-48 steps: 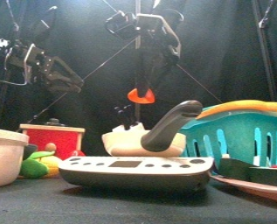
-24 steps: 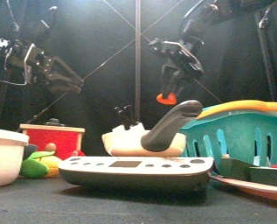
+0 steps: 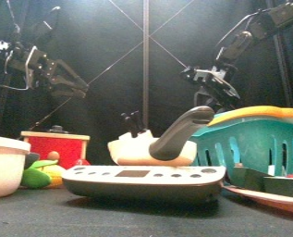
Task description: Place carrot bottom in basket
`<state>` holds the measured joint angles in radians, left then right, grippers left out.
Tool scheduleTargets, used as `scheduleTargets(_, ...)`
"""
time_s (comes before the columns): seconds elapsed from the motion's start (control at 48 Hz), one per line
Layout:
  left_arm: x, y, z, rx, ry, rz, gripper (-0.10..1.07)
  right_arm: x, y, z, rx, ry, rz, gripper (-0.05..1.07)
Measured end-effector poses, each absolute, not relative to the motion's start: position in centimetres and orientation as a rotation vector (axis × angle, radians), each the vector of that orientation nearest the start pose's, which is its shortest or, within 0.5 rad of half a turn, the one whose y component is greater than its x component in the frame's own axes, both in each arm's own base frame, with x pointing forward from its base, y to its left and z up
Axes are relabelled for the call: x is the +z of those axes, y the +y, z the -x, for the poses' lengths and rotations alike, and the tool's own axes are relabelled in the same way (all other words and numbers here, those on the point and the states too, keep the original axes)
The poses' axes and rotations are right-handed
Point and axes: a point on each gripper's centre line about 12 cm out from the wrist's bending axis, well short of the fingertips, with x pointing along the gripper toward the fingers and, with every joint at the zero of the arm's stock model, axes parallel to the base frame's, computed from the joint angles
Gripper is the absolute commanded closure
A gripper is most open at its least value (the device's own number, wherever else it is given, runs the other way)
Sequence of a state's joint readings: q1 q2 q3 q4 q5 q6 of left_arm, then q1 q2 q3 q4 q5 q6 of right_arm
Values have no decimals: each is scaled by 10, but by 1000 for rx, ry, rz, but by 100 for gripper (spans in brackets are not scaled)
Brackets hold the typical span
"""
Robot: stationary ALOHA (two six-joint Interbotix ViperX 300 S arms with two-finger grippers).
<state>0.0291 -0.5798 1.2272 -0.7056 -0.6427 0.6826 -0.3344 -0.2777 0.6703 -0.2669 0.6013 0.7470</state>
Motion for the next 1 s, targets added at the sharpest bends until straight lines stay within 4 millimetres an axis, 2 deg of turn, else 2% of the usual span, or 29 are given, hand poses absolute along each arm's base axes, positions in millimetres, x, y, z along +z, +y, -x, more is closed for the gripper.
scheduleTargets(0.354, 216, 53, -231, 424, 146, -107, 6, 207, -121, -290, -684, 828, -590, 9)
scheduleTargets(1.0, 215, 53, -231, 422, 149, -106, 6, 201, -118, -289, -677, 829, -609, 8)
